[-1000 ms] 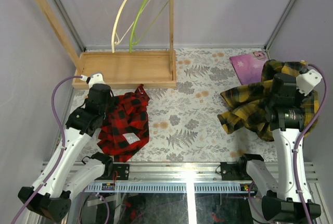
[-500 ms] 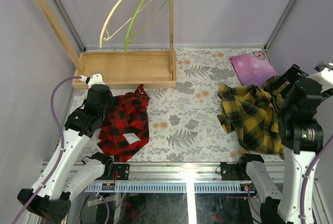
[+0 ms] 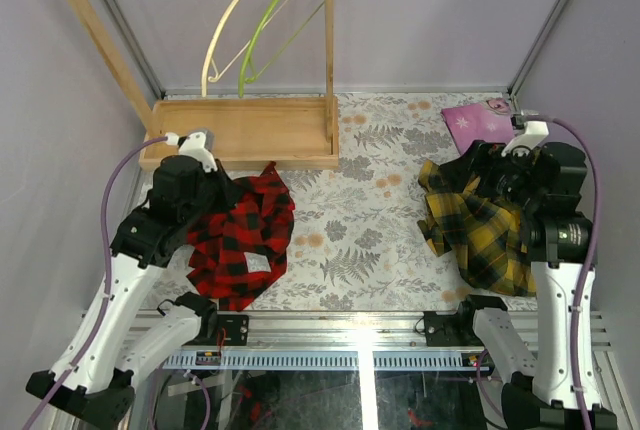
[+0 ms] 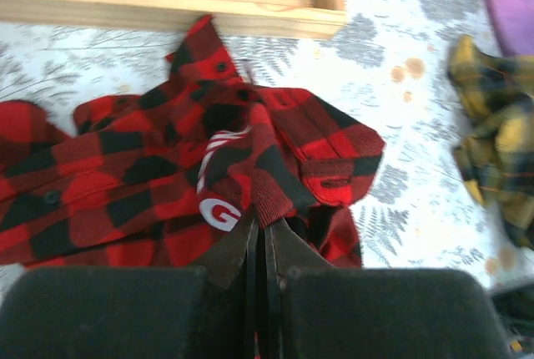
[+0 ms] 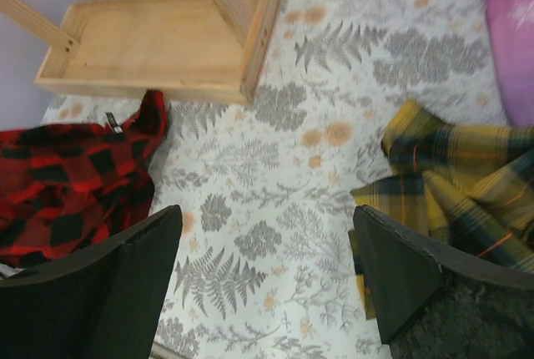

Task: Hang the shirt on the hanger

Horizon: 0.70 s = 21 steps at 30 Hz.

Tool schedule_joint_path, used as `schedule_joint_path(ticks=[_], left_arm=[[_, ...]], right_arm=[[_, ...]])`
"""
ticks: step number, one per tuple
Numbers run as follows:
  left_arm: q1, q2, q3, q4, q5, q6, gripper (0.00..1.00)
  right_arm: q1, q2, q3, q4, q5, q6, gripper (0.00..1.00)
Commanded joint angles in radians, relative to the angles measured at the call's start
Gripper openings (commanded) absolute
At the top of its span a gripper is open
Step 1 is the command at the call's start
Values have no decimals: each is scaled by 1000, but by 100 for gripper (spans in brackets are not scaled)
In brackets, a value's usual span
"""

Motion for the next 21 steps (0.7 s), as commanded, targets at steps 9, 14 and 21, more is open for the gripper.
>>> schedule_joint_path(ticks=[9,14,21], left_arm=[[-643,306,488,8,-292,-137,0],[-886,617,939,-120,-461,-72,0],[-979,839,1467,-202,-492,27,0]], right_arm=[[0,-82,-137,23,146,98,92],[0,-128,-176,19,287,130,93],[0,-155,-173,-22,422,110,94]])
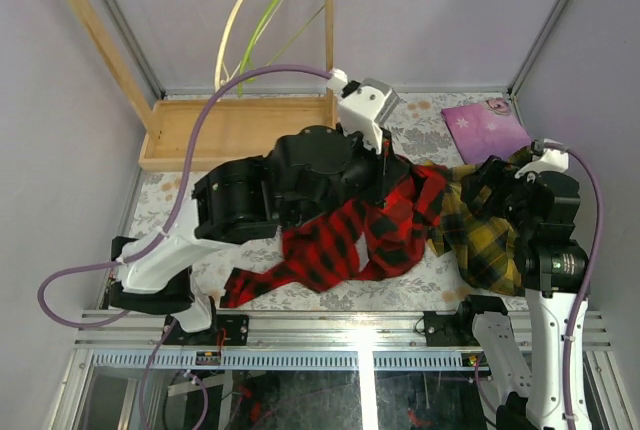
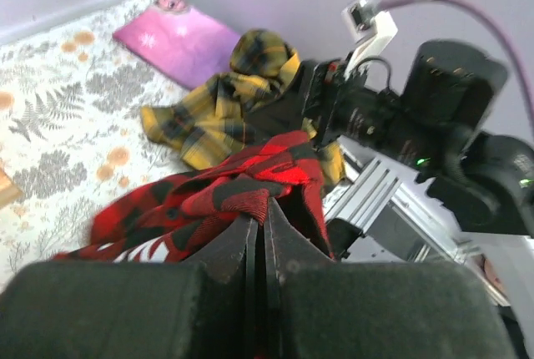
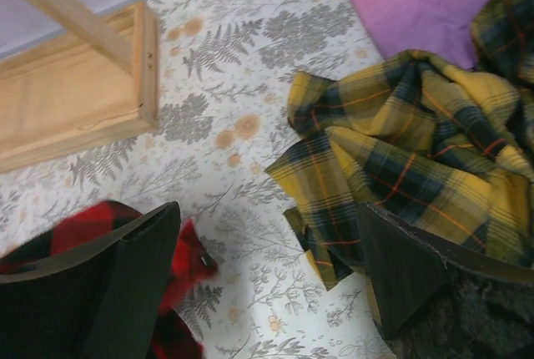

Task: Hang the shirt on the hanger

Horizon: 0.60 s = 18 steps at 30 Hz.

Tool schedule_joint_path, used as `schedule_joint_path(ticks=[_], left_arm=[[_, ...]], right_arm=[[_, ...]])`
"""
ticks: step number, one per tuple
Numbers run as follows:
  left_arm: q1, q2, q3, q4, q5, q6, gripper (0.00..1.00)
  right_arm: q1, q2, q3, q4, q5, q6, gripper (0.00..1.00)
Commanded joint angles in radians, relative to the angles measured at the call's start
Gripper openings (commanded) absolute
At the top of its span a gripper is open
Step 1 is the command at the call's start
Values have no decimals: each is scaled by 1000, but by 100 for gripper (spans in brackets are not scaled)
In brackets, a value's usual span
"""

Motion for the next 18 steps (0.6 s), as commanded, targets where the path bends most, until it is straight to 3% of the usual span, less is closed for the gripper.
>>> schedule_joint_path(ticks=[1,4,9,13,18], left_arm=[[-20,-43,132,-3,-130,71,0],[33,-175,-67,35,-189,27,0],[344,-478,-618,82,-89,-77,0],[547,-606,-993,132,32,-80,3],[771,-569,-1177,132,160,-81,41]], right_arm=[[-1,-17,3,-2,109,1,94],[0,-20,-4,0,100,0,94],[-1,-16,-49,20,43,8,94],[0,-5,-104,50,-61,24,93],[0,8,-150,50,-126,23,93]])
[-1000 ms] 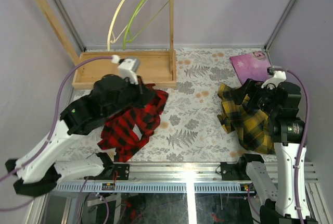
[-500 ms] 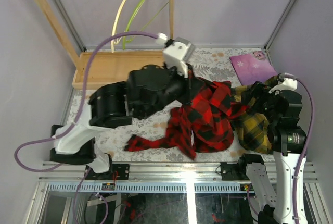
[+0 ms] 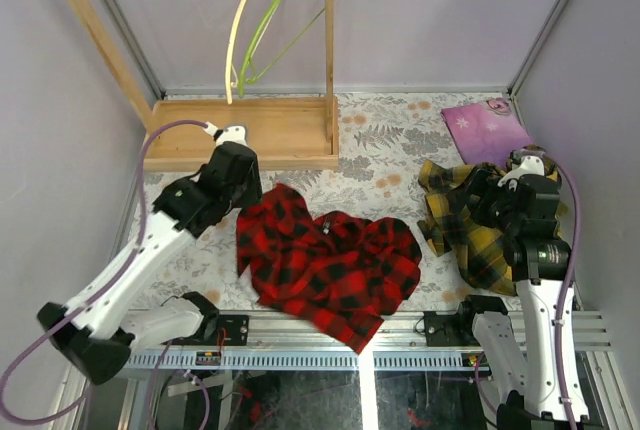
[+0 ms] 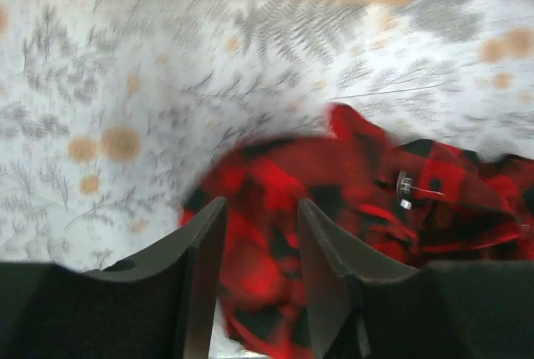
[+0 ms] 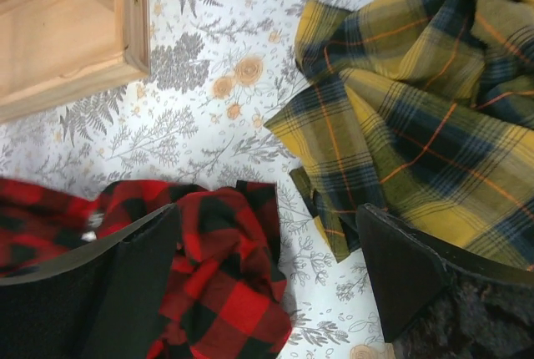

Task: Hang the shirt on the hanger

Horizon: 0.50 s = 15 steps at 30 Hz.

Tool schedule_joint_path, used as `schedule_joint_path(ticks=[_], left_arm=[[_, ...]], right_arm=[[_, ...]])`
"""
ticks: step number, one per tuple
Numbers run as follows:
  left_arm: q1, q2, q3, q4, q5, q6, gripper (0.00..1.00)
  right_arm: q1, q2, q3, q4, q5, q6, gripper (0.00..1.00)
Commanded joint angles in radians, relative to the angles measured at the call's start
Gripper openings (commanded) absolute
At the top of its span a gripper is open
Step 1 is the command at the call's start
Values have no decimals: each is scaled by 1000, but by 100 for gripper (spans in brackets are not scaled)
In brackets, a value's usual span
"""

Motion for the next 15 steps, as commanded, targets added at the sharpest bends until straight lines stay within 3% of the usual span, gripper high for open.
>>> schedule_joint_path(ticks=[1,5,11,15], left_arm=[[150,41,-98,63,122,-21,48],[181,9,-99,61,76,-28,77],[182,41,-154,114,185,-18,80],[181,101,-205,174,200,-51,80]], right_arm=[[0,10,-16,28,-80,-3,93],[0,25,-17,-5,-67,-43,94],[2,88,0,2,-209,-52,91],[103,139,15,19,-161,-21,91]])
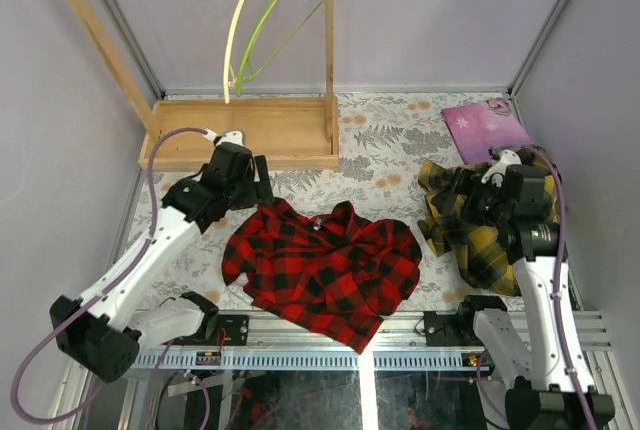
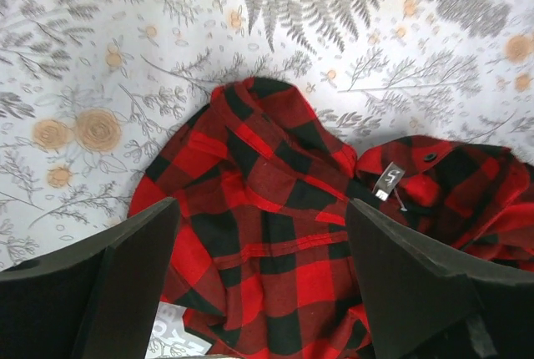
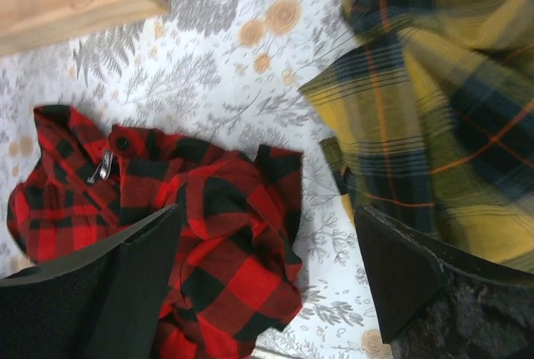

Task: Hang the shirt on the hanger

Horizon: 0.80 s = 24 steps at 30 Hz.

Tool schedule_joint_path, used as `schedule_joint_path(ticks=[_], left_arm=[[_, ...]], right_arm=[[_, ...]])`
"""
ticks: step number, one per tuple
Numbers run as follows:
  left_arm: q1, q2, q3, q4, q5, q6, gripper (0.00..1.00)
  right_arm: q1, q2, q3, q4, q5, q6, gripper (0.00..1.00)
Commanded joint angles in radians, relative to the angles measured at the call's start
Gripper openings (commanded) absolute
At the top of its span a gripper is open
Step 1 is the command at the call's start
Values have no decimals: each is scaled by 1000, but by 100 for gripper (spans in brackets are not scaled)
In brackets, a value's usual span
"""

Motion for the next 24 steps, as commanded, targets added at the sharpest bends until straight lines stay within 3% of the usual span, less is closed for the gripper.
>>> schedule_joint_path(ticks=[1,5,12,17,19,24], left_arm=[[5,72,-56,106,43,-41,80],[6,116,-65,159,-12,-83,80],[6,240,-31,236,-81,-85,82],[11,337,-3,262,-114,-87,82],[18,373,4,263,-128,-98,77],[43,434,2,277,-136,-111,71]], right_arm=[[163,56,41,40,40,37,91],[499,184,70,115,302,124,92],[715,416,124,275,324,175,89],[794,566,159,354,381,216,85],[817,638,188,356,420,215,83],[839,784,222,349,527,210,69]])
